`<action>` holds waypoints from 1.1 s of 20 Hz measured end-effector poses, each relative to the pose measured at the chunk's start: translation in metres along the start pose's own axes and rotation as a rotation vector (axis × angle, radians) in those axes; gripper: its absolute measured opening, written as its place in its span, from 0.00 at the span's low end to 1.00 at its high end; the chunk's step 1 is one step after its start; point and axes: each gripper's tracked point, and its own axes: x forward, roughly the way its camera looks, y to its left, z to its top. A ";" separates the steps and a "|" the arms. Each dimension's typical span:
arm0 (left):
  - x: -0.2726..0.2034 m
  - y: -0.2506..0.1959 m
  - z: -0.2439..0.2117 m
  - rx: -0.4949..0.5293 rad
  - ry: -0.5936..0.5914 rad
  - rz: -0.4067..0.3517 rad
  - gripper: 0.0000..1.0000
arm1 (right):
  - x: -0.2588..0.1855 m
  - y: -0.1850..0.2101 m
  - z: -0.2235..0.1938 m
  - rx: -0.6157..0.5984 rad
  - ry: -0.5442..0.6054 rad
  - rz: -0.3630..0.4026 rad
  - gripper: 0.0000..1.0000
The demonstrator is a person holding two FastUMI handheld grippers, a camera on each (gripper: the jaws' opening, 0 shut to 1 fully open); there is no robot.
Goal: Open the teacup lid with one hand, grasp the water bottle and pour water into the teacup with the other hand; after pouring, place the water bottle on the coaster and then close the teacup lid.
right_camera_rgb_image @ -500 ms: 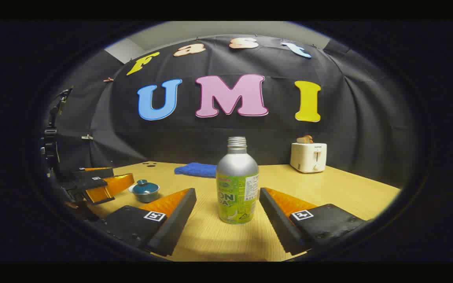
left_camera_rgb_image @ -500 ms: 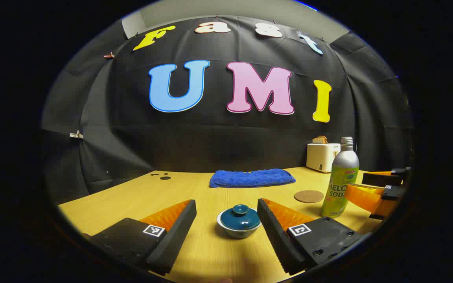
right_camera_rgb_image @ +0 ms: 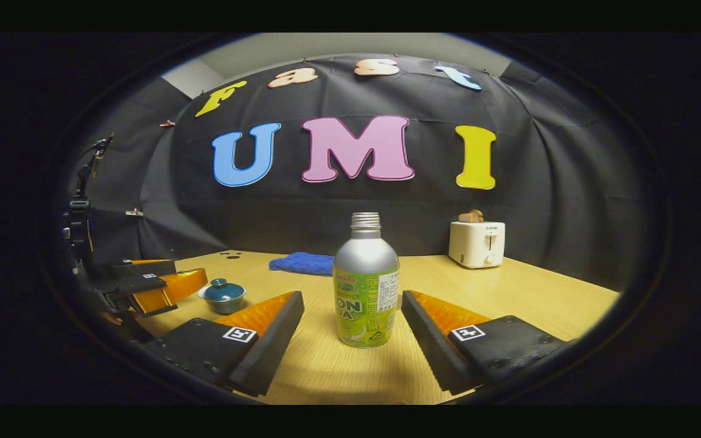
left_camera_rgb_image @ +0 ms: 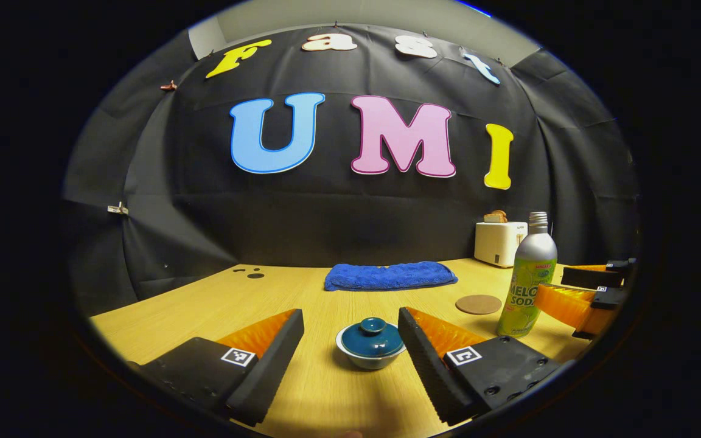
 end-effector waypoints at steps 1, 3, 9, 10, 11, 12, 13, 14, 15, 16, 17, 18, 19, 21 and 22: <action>0.000 0.000 0.000 0.000 0.000 0.000 0.98 | -0.001 0.000 0.000 -0.001 0.000 0.000 1.00; 0.000 0.000 -0.001 0.000 0.000 0.000 0.98 | -0.001 0.000 0.000 -0.001 -0.001 0.001 0.96; 0.001 -0.005 0.000 0.002 -0.001 -0.024 0.98 | -0.002 0.001 0.000 -0.002 -0.001 0.001 1.00; 0.002 -0.010 0.000 0.002 -0.001 -0.052 0.98 | -0.001 0.000 0.000 -0.001 -0.001 0.001 1.00; 0.004 -0.014 -0.001 0.002 -0.001 -0.076 0.98 | 0.000 0.000 0.000 -0.001 0.000 0.001 1.00; 0.008 -0.015 -0.001 0.004 0.001 -0.088 0.98 | 0.000 -0.001 0.000 -0.001 0.000 0.001 1.00; 0.014 -0.016 -0.002 0.008 0.010 -0.093 0.98 | 0.000 -0.001 0.000 -0.002 0.000 0.002 0.96; 0.020 -0.016 -0.004 0.017 0.025 -0.096 0.99 | 0.000 0.000 0.000 -0.001 0.000 0.002 1.00; 0.026 -0.019 -0.007 0.029 0.045 -0.105 0.99 | 0.000 0.000 0.000 -0.002 -0.001 0.002 1.00; 0.031 -0.022 -0.009 0.046 0.066 -0.119 0.98 | 0.000 0.000 0.000 -0.002 0.000 0.002 1.00; 0.035 -0.026 -0.013 0.064 0.087 -0.134 0.96 | 0.000 0.000 0.000 -0.001 0.000 0.002 1.00; 0.040 -0.029 -0.016 0.085 0.108 -0.145 0.95 | 0.000 -0.001 0.000 -0.002 0.000 0.002 1.00; 0.046 -0.031 -0.020 0.104 0.126 -0.152 0.94 | 0.000 0.000 0.000 -0.002 0.000 0.002 1.00; 0.053 -0.032 -0.023 0.126 0.150 -0.154 0.87 | 0.000 -0.001 0.000 -0.002 0.000 0.002 1.00; 0.054 -0.032 -0.025 0.131 0.160 -0.153 0.81 | 0.000 -0.001 0.000 -0.002 0.000 0.002 0.96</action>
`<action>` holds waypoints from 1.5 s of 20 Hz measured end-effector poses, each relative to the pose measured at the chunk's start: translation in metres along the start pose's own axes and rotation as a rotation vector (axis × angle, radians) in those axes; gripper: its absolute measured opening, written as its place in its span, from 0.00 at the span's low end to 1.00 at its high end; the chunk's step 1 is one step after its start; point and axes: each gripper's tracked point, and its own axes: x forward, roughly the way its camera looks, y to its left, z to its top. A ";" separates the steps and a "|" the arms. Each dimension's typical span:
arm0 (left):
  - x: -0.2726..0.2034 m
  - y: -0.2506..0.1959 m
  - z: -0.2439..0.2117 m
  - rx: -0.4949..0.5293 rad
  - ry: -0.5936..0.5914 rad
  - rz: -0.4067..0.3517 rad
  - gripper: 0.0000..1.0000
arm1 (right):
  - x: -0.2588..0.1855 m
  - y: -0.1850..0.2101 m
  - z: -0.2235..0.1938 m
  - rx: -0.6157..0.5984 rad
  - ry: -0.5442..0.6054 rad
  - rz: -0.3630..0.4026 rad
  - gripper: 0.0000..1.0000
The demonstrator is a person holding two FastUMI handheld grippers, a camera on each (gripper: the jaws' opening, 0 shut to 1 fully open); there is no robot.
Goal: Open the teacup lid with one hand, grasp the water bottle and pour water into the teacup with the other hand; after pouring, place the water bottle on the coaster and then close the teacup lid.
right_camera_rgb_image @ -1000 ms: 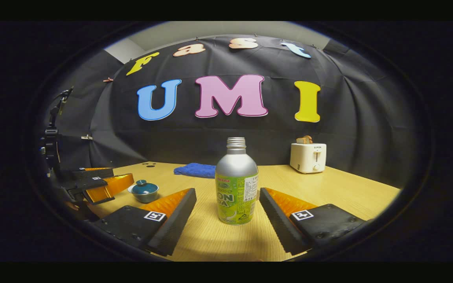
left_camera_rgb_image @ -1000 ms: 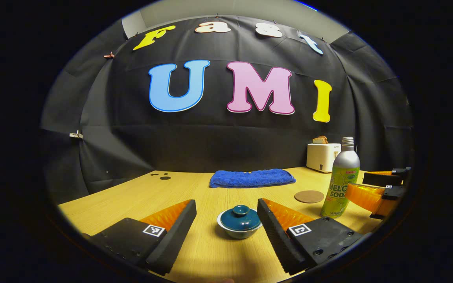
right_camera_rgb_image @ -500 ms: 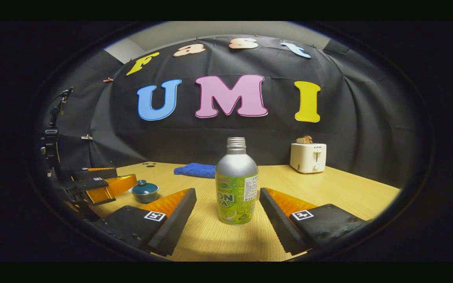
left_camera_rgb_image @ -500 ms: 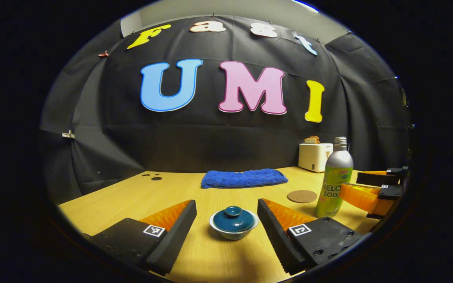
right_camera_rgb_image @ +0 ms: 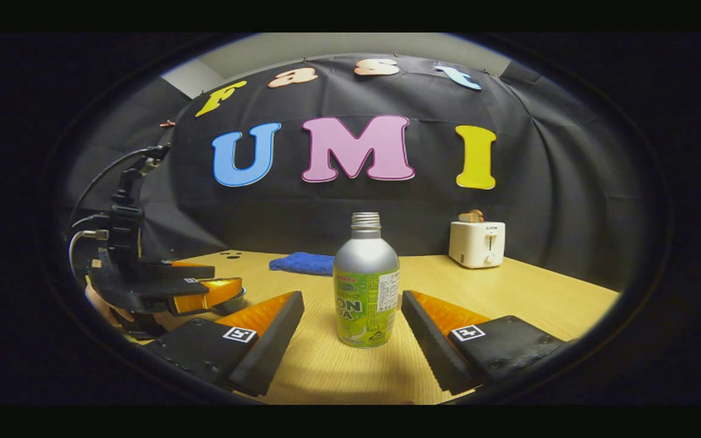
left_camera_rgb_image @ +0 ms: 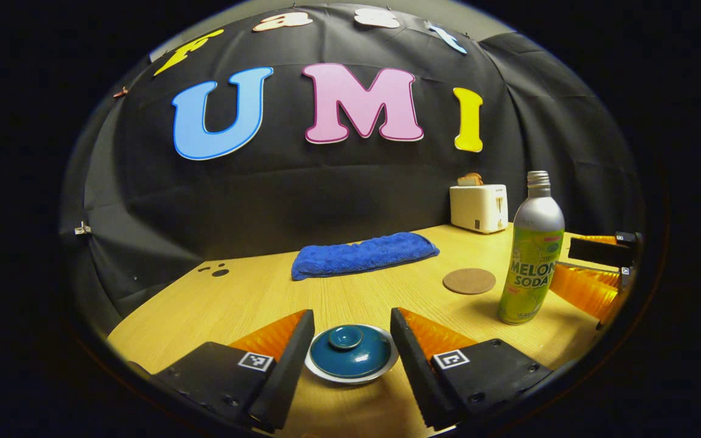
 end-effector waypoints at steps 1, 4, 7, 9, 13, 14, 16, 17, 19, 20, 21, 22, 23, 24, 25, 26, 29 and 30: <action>0.004 0.001 0.001 0.002 0.005 -0.001 0.78 | 0.000 0.000 0.000 0.000 0.000 0.000 0.96; 0.014 0.003 -0.003 -0.004 0.041 0.002 0.64 | 0.000 0.001 0.000 0.000 0.000 0.005 1.00; 0.016 0.002 -0.006 0.001 0.056 -0.002 0.55 | 0.000 0.001 0.000 0.000 0.000 0.009 1.00; 0.018 0.002 -0.008 0.012 0.064 0.001 0.53 | 0.000 0.001 0.000 0.000 0.000 0.009 1.00; 0.017 -0.001 -0.007 0.019 0.061 0.016 0.40 | 0.001 0.000 0.000 0.000 0.000 0.009 0.96; 0.018 -0.001 -0.007 0.016 0.059 0.015 0.35 | 0.001 0.000 0.000 0.000 -0.001 0.009 1.00; 0.018 0.001 -0.006 0.008 0.049 0.025 0.34 | 0.000 0.001 0.000 0.000 -0.001 0.009 0.99; 0.017 0.001 -0.005 0.002 0.038 0.027 0.33 | 0.000 0.000 0.000 -0.001 -0.001 0.009 0.99; 0.013 -0.001 -0.001 -0.003 0.004 0.007 0.31 | 0.001 0.000 -0.001 -0.001 -0.001 0.009 0.99; 0.010 0.001 0.002 -0.006 -0.014 0.013 0.30 | 0.001 0.000 -0.001 -0.001 -0.001 0.010 1.00; 0.006 0.004 0.002 -0.012 -0.039 0.023 0.30 | 0.001 0.000 0.000 -0.001 -0.001 0.009 1.00; 0.002 0.007 0.007 -0.021 -0.069 0.032 0.30 | 0.001 0.000 0.000 -0.001 -0.001 0.010 1.00; -0.001 0.008 0.009 -0.029 -0.093 0.037 0.29 | 0.000 0.001 0.000 -0.001 -0.001 0.009 1.00; -0.005 0.009 0.012 -0.041 -0.114 0.036 0.30 | 0.000 0.000 0.000 -0.001 -0.002 0.010 1.00; -0.011 0.010 0.011 -0.059 -0.130 0.034 0.30 | 0.001 0.000 -0.001 -0.001 -0.001 0.010 1.00; -0.017 0.013 0.012 -0.075 -0.140 0.033 0.30 | 0.001 0.000 0.000 -0.001 -0.002 0.009 1.00; -0.031 0.026 0.010 -0.101 -0.170 0.049 0.29 | 0.001 0.000 0.000 -0.001 -0.002 0.006 0.96; -0.036 0.033 0.010 -0.102 -0.176 0.062 0.29 | 0.002 -0.002 0.000 -0.001 -0.002 0.000 0.96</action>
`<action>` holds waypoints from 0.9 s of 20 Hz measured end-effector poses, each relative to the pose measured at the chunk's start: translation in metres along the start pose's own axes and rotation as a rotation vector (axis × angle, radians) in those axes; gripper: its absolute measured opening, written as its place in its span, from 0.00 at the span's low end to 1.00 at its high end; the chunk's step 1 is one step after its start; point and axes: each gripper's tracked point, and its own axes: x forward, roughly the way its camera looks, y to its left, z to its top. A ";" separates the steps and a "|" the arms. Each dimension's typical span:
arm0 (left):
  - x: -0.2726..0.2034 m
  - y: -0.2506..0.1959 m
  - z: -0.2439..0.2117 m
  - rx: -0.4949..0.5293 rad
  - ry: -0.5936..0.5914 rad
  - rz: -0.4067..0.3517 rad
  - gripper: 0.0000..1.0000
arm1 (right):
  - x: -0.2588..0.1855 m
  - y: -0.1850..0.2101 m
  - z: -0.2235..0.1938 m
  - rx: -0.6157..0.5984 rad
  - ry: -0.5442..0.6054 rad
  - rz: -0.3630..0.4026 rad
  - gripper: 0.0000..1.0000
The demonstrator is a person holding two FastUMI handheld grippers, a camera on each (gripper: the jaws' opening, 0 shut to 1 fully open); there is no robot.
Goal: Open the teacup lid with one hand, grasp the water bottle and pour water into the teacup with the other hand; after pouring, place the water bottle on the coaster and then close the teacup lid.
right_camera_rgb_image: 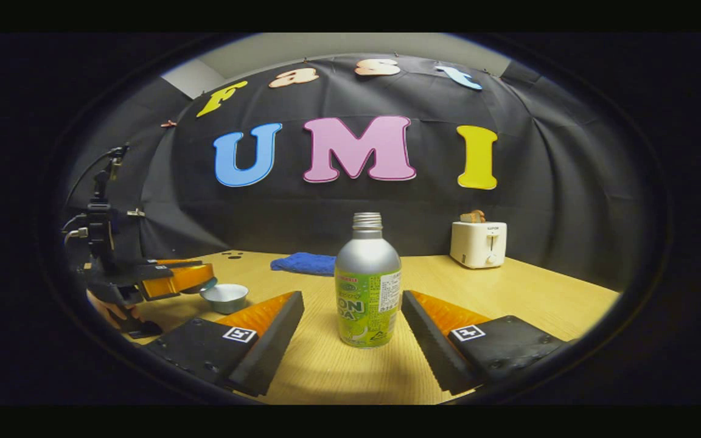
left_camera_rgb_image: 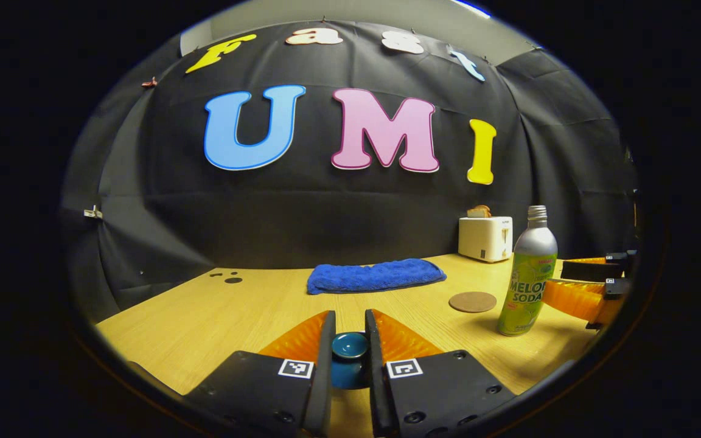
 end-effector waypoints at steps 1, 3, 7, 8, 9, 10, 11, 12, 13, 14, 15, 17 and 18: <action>-0.004 0.007 -0.001 0.001 -0.002 0.011 0.30 | 0.001 -0.002 0.000 -0.001 -0.001 -0.010 0.96; -0.009 0.017 -0.001 -0.014 -0.002 0.019 0.30 | 0.003 -0.003 -0.001 -0.001 -0.001 -0.018 1.00; -0.008 0.014 -0.002 -0.019 -0.004 -0.024 0.29 | 0.013 -0.008 -0.001 -0.002 -0.003 -0.050 1.00; -0.008 0.015 -0.001 -0.022 -0.002 -0.026 0.30 | 0.017 -0.010 -0.001 -0.002 -0.002 -0.057 1.00; -0.007 0.014 -0.002 -0.020 -0.003 -0.028 0.29 | 0.022 -0.010 -0.002 -0.003 -0.001 -0.059 1.00; -0.007 0.014 0.000 -0.021 -0.003 -0.037 0.29 | 0.027 -0.010 -0.002 -0.003 0.000 -0.058 1.00; -0.007 0.010 -0.001 -0.020 -0.004 -0.050 0.30 | 0.031 -0.010 -0.003 -0.002 0.001 -0.060 1.00; -0.007 0.008 0.000 -0.020 -0.004 -0.060 0.29 | 0.034 -0.010 -0.002 -0.002 0.000 -0.064 1.00; -0.008 0.009 0.000 -0.020 -0.004 -0.064 0.29 | 0.039 -0.012 -0.003 -0.002 0.000 -0.069 1.00; -0.008 0.010 0.000 -0.020 -0.004 -0.065 0.29 | 0.043 -0.013 -0.002 -0.003 -0.001 -0.072 0.96; -0.007 0.010 -0.001 -0.020 -0.004 -0.065 0.29 | 0.048 -0.012 -0.002 -0.003 0.001 -0.074 1.00; -0.007 0.009 0.000 -0.020 -0.004 -0.070 0.29 | 0.055 -0.013 -0.003 -0.003 0.001 -0.079 1.00; -0.007 0.009 0.001 -0.020 -0.004 -0.073 0.30 | 0.059 -0.013 -0.003 -0.003 0.001 -0.078 1.00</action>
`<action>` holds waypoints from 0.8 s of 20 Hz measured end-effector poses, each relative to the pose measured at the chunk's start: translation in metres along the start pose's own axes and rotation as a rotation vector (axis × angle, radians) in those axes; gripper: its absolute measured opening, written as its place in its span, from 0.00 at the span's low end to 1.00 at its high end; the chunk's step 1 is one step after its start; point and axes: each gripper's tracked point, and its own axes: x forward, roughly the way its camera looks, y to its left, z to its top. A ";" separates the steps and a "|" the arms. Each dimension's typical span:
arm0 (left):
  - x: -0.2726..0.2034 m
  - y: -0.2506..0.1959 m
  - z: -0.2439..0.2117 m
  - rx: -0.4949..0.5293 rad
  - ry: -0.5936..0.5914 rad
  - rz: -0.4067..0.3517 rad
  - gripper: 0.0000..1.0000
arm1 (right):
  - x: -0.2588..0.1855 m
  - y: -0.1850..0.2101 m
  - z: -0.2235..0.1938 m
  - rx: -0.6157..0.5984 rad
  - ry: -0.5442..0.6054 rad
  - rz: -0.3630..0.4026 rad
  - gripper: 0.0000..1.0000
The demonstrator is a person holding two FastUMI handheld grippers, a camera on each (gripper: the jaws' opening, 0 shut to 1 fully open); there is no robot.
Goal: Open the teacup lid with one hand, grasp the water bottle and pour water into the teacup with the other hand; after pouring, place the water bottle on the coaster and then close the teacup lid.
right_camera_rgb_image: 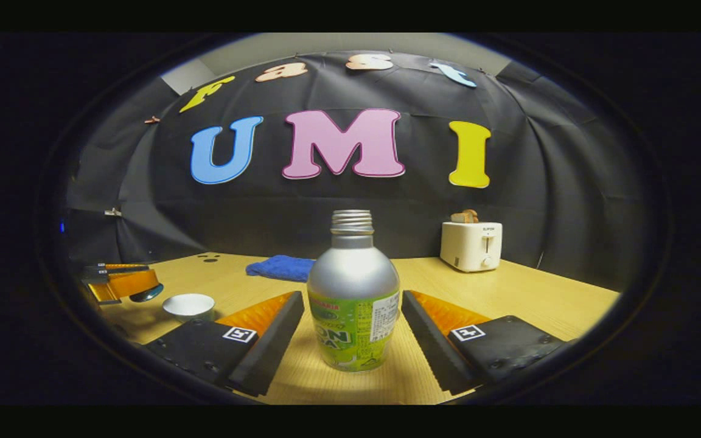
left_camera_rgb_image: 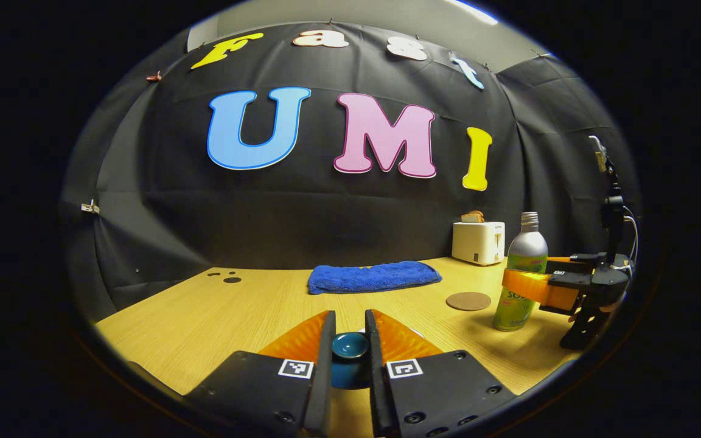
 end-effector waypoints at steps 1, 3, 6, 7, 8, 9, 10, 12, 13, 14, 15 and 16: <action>0.000 -0.001 -0.001 0.001 0.000 -0.004 0.29 | 0.002 -0.001 0.000 0.000 0.000 -0.005 1.00; 0.002 0.001 -0.001 0.000 0.000 0.000 0.29 | 0.008 -0.003 -0.001 0.000 0.000 -0.013 1.00; 0.003 0.009 0.001 0.000 0.002 0.022 0.30 | 0.014 -0.006 -0.001 0.001 0.002 -0.017 1.00; 0.005 0.011 0.000 0.000 0.002 0.029 0.30 | 0.014 -0.006 -0.001 0.000 0.001 -0.019 1.00; 0.006 0.014 0.000 0.000 0.003 0.035 0.30 | 0.014 -0.005 0.000 -0.001 0.000 -0.020 1.00; 0.007 0.018 0.000 0.000 0.003 0.042 0.30 | 0.014 -0.005 -0.001 -0.001 0.000 -0.022 0.99; 0.008 0.021 0.000 0.000 0.004 0.051 0.30 | 0.014 -0.006 -0.001 0.000 0.000 -0.025 0.94; 0.008 0.031 0.000 -0.001 0.005 0.070 0.31 | 0.016 -0.008 -0.001 0.001 0.001 -0.030 0.91; 0.008 0.034 -0.001 -0.001 0.005 0.080 0.30 | 0.015 -0.006 -0.001 0.001 0.005 -0.028 0.91; 0.009 0.038 0.000 -0.001 0.006 0.088 0.30 | 0.013 -0.007 0.000 -0.001 -0.002 -0.035 0.86; 0.010 0.041 0.000 -0.001 0.006 0.094 0.31 | 0.015 -0.009 -0.001 0.001 0.003 -0.035 0.83; 0.009 0.044 0.001 -0.001 0.006 0.100 0.31 | 0.015 -0.008 -0.002 0.000 0.000 -0.035 0.83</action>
